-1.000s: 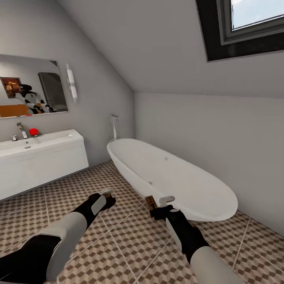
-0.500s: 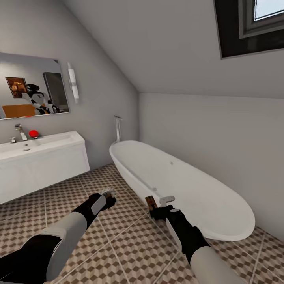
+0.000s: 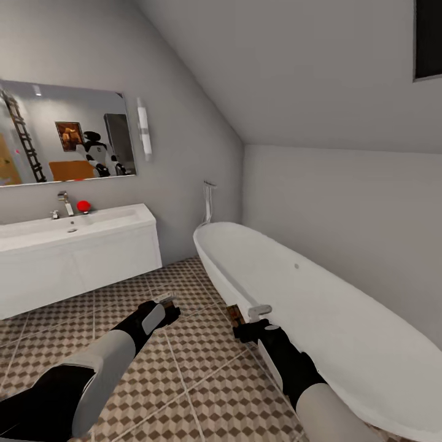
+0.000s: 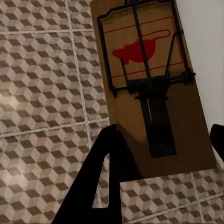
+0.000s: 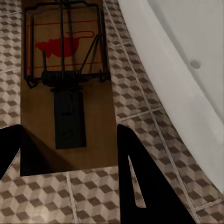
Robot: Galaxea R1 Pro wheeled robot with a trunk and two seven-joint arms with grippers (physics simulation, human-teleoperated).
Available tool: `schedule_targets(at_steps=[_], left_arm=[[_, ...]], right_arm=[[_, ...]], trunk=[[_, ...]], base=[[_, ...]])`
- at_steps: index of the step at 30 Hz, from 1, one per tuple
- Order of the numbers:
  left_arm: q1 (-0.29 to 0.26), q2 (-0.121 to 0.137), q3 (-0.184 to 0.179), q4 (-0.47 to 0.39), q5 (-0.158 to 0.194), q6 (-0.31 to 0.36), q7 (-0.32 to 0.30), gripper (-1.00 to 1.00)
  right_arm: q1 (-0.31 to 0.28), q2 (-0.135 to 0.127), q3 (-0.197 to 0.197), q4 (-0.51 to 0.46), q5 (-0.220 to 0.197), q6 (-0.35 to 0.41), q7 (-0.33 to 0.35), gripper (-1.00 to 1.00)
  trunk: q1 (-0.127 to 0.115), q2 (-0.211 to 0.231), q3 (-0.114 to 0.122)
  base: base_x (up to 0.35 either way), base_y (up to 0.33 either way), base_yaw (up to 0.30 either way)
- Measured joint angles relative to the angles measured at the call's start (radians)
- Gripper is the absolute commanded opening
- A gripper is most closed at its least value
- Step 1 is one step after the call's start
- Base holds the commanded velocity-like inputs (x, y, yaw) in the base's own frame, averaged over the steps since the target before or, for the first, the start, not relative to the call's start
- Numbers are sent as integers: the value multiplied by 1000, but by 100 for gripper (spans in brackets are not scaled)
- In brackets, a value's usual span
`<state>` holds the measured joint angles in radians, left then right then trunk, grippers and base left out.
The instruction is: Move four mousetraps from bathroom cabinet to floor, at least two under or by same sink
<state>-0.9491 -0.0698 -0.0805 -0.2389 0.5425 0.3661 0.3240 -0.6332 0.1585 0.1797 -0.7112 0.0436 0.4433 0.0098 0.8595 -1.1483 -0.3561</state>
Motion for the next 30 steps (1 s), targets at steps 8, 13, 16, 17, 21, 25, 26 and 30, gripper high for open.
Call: schedule_targets(at_steps=[8, 13, 16, 17, 21, 25, 26, 30], left_arm=[[0, 0, 0, 0, 0, 0, 1, -100], [0, 0, 0, 0, 0, 0, 1, -100], [0, 0, 0, 0, 0, 0, 1, -100], [0, 0, 0, 0, 0, 0, 1, -100], [0, 0, 0, 0, 0, 0, 1, -100], [0, 0, 0, 0, 0, 0, 1, -100], [0, 0, 0, 0, 0, 0, 1, -100], [0, 0, 0, 0, 0, 0, 1, -100]], right_arm=[[0, 0, 0, 0, 0, 0, 0, -100], [0, 0, 0, 0, 0, 0, 0, -100], [0, 0, 0, 0, 0, 0, 0, -100], [0, 0, 0, 0, 0, 0, 0, -100], [0, 0, 0, 0, 0, 0, 0, -100], [0, 0, -1, 0, 0, 0, 0, -100], [0, 0, 0, 0, 0, 0, 0, -100], [0, 0, 0, 0, 0, 0, 0, -100]], trunk=[[0, 0, 0], [0, 0, 0], [0, 0, 0], [0, 0, 0], [0, 0, 0], [0, 0, 0], [0, 0, 0], [0, 0, 0]], base=[[321, 0, 293], [321, 0, 293], [321, 0, 293], [321, 0, 293], [321, 0, 294], [321, 0, 294], [321, 0, 294], [321, 0, 294]])
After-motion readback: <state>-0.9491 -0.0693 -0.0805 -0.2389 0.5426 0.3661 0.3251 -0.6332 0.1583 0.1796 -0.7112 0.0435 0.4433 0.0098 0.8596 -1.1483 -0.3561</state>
